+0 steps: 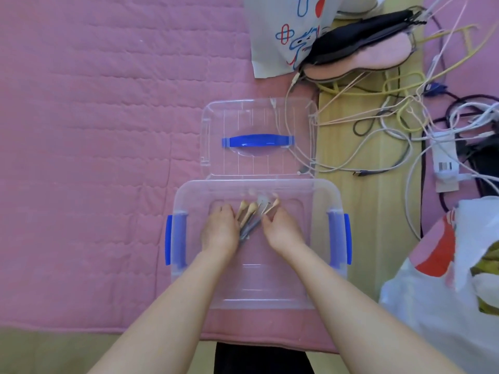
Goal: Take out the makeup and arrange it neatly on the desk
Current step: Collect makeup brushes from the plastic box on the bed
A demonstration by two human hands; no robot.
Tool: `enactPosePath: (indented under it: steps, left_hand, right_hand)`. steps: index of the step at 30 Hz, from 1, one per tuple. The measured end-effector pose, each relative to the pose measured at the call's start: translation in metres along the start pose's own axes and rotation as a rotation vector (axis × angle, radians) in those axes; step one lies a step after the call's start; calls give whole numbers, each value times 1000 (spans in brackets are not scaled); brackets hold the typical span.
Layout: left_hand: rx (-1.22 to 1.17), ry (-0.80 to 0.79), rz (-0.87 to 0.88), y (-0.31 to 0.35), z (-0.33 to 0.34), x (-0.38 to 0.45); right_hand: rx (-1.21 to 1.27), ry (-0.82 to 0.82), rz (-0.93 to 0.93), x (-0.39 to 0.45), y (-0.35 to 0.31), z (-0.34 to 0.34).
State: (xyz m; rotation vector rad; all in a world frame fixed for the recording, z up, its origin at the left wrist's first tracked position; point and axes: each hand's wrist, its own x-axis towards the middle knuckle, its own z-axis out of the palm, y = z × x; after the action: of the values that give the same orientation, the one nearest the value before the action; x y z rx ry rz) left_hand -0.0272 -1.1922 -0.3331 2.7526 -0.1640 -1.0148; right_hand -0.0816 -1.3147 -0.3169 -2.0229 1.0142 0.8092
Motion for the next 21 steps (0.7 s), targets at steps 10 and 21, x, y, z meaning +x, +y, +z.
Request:
enactPosePath:
  steps: [10,21]
  left_hand:
    - [-34,-5,26,-3,-3,-3]
    - [-292,-53,-53,3,-13,-15]
  right_hand:
    - [-22,115,165,7,-12,11]
    - [502,145,285,10,0,17]
